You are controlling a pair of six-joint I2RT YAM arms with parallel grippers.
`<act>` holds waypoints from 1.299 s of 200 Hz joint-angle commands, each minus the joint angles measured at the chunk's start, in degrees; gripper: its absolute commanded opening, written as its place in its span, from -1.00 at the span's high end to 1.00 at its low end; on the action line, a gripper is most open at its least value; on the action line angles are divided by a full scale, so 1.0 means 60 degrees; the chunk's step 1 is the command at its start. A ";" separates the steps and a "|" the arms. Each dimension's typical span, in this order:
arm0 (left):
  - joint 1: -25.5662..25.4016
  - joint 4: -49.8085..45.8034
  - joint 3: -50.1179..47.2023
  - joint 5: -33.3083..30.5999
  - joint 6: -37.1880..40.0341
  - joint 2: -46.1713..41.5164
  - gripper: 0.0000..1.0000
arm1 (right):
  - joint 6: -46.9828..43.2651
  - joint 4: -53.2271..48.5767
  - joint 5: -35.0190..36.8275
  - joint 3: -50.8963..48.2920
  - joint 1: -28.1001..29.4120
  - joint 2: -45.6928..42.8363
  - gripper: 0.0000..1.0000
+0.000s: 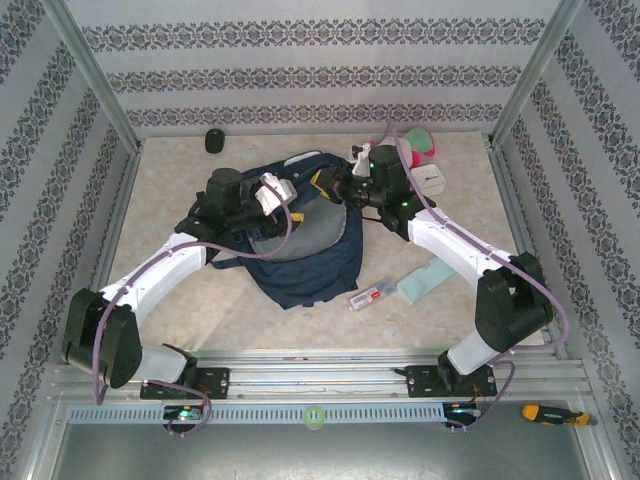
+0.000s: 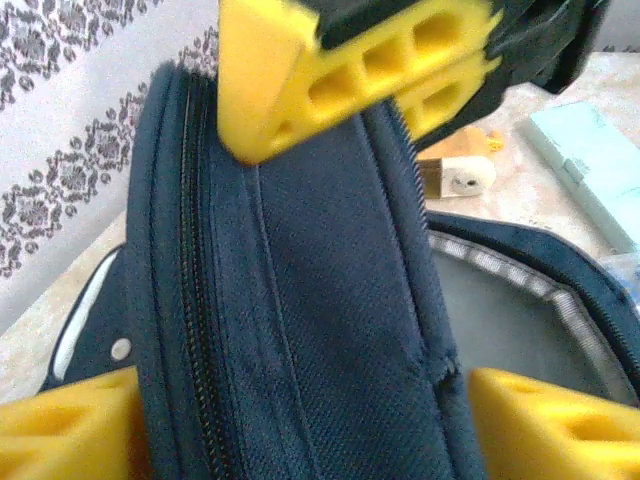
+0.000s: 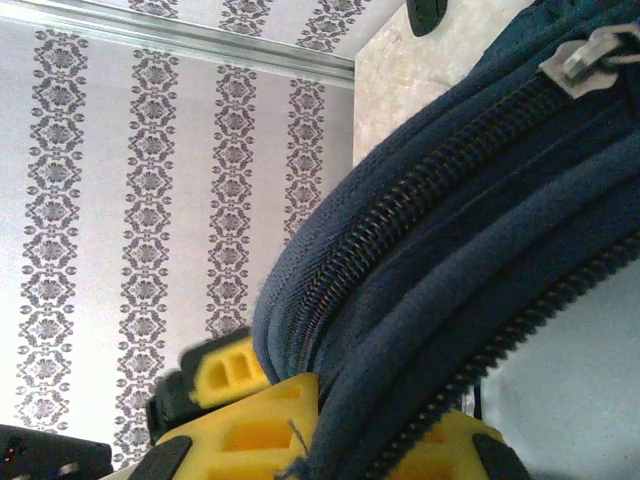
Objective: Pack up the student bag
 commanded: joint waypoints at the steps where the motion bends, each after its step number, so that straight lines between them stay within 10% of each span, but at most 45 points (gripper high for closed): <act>1: -0.0044 0.0286 0.0122 -0.1978 -0.0241 0.0022 0.42 | -0.0383 0.0376 0.0098 0.0554 0.0024 -0.0162 1.00; 23: -0.0029 0.0281 0.0212 -0.3046 -0.0502 -0.0030 1.00 | -0.1169 -0.1072 0.0295 0.0367 -0.0386 -0.0811 0.66; 50: 0.0009 0.0075 0.0403 -0.2950 -0.0797 -0.0099 1.00 | -0.3228 -0.4530 0.1168 0.0202 -0.1275 -0.2075 0.05; 113: 0.0069 -0.0073 0.0684 -0.2406 -0.1467 -0.0099 1.00 | -0.6510 -1.0374 0.3549 -0.1708 -0.4715 -0.3458 -0.44; 260: 0.0077 0.0348 0.0759 -0.1910 -0.2130 0.0301 1.00 | -0.5747 -0.7801 0.3723 -0.2887 -0.5277 0.0347 -0.71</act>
